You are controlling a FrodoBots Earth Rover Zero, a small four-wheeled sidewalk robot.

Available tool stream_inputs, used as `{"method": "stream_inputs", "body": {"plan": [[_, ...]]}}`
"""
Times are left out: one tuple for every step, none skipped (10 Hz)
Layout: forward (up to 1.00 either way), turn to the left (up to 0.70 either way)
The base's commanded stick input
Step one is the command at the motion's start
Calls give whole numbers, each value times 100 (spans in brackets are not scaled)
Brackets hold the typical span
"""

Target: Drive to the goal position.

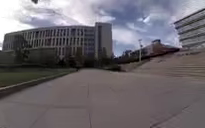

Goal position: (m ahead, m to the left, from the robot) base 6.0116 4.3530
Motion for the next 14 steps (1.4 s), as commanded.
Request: {"method": "stream_inputs", "body": {"plan": [[70,0],[70,0],[70,0],[70,12],[70,27],[70,35],[70,35],[70,35],[70,35],[70,35],[70,35],[70,35],[70,35],[70,35]]}}
